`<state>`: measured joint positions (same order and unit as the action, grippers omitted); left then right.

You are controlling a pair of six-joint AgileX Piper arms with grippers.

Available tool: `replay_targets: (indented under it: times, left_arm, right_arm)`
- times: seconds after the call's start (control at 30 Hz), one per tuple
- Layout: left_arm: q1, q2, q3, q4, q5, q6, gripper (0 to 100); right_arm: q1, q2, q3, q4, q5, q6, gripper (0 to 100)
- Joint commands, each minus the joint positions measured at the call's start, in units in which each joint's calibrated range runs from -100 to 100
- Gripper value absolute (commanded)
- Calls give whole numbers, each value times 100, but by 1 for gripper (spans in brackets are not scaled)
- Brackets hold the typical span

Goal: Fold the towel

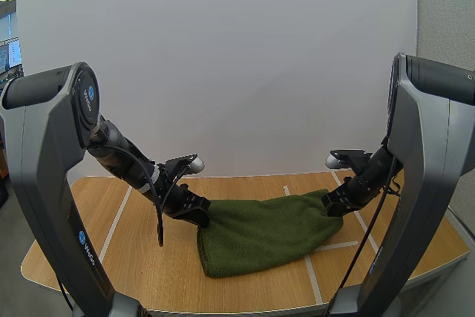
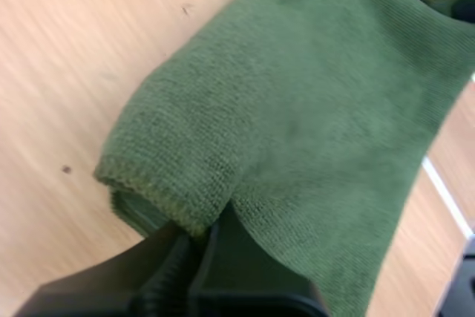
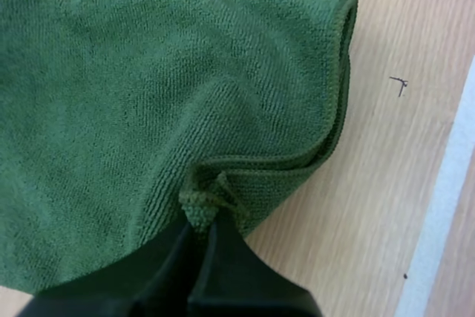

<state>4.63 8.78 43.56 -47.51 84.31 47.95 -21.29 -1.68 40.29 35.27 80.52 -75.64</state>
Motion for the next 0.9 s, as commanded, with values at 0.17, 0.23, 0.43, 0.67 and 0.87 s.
replay_targets:
  times: [0.17, 0.23, 0.43, 0.67, 0.87]
  left_arm:
    - [-16, 20, -35, -1, 986, -390, 95]
    - [-16, 9, -35, -27, 1172, -562, 100]
    - [7, 9, -35, 70, 1566, -709, 93]
    - [7, 9, -35, 877, 791, -952, 93]
    - [112, 9, -23, 950, 777, -991, 93]
  right_arm:
    - [-31, -84, 27, -29, 209, -36, 0]
    - [-31, -84, 27, -20, 209, -69, 0]
    - [-31, -84, 27, -16, 209, -136, 0]
    - [-31, -84, 27, -16, 209, -185, 0]
    - [-31, -84, 27, -6, 209, -265, 0]
